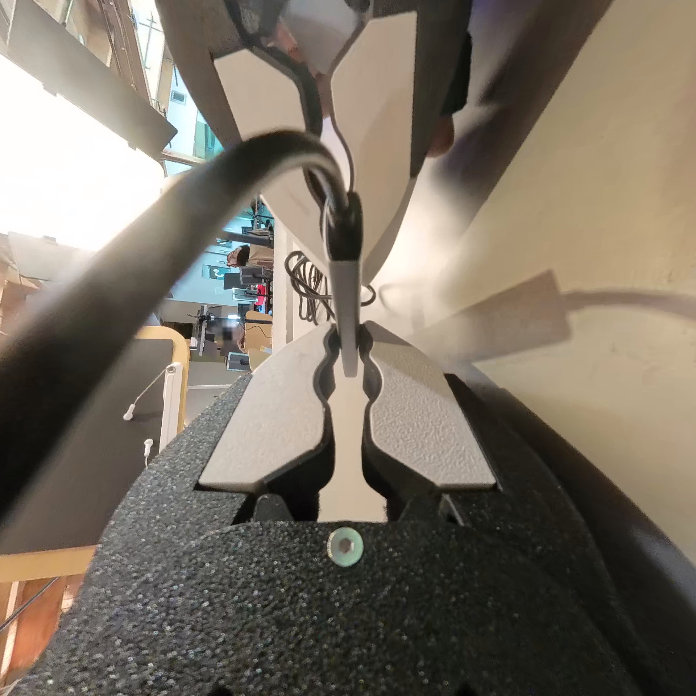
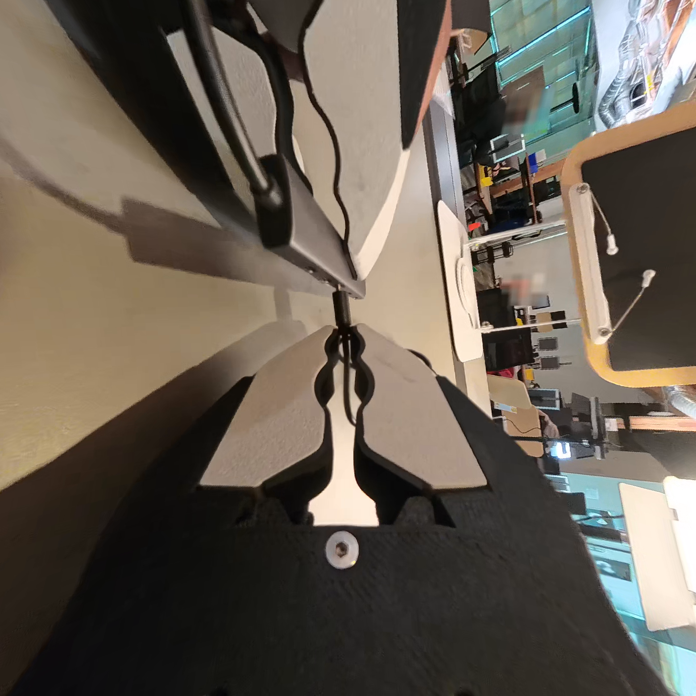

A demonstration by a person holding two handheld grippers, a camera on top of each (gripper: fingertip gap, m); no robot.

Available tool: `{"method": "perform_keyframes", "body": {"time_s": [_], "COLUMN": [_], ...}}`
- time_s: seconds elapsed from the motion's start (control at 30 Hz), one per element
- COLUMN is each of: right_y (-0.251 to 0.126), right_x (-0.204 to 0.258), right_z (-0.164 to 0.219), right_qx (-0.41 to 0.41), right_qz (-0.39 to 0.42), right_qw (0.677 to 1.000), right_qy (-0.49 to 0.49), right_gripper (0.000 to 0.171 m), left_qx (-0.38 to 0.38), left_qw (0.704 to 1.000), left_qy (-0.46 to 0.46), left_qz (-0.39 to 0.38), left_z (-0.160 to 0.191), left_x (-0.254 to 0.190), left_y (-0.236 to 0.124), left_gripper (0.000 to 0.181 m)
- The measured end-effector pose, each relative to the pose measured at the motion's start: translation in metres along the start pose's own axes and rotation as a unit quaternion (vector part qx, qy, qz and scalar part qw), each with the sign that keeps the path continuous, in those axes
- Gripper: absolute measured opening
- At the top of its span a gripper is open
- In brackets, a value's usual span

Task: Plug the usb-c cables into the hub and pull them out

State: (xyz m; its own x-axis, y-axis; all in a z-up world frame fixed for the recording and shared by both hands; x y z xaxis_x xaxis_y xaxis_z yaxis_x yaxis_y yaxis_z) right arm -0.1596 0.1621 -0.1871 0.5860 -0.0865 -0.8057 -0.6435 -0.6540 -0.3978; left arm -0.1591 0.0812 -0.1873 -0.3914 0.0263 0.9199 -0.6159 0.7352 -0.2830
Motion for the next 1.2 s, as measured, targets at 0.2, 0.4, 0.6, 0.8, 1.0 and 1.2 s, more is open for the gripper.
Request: {"method": "perform_keyframes", "body": {"time_s": [0.2, 0.4, 0.6, 0.8, 1.0, 1.2], "right_y": [-0.0002, 0.0026, 0.0033, 0.0032, 0.004, 0.0025], "right_x": [-0.0015, -0.0018, -0.003, -0.0049, -0.0049, -0.0055], "right_z": [0.0002, 0.0023, 0.0013, -0.0009, -0.0027, -0.0013], "right_qx": [0.002, 0.018, 0.021, 0.012, 0.016, 0.004], "right_qz": [-0.005, -0.005, 0.001, 0.006, 0.011, 0.012], "right_qw": [1.0, 1.0, 1.0, 1.0, 1.0, 1.0], "right_qy": [0.003, 0.012, 0.008, 0.016, 0.016, 0.02], "right_gripper": [0.005, 0.004, 0.004, 0.004, 0.004, 0.005], "left_qx": [0.003, 0.023, 0.036, 0.042, 0.058, 0.05], "left_qw": [1.0, 0.999, 0.998, 0.997, 0.995, 0.997], "left_qy": [-0.018, -0.039, -0.054, -0.069, -0.076, -0.064], "left_qz": [0.003, 0.01, 0.011, 0.011, 0.01, 0.008], "left_z": [-0.0005, -0.0006, -0.0008, -0.0009, -0.0003, 0.0004], "left_x": [0.0003, -0.0008, 0.0006, 0.0025, 0.0022, 0.003], "left_y": [0.0016, 0.0055, 0.0065, 0.0057, 0.0068, 0.0072], "left_gripper": [0.01, 0.01, 0.011, 0.01, 0.011, 0.012]}}
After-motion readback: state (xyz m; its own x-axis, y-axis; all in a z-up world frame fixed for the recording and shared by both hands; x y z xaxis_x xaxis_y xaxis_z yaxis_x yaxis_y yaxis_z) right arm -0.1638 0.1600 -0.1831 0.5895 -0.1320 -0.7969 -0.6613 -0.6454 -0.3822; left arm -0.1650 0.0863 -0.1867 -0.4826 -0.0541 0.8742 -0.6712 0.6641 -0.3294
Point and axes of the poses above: each gripper's, where its closed fingertips meet, y out along the fingers, z out of its underside, x = y × z across the jaws, the point moved 5 cm from there along -y, back along the fingers, and after that the axes turned 3 degrees about -x, right-handed, at the moved point
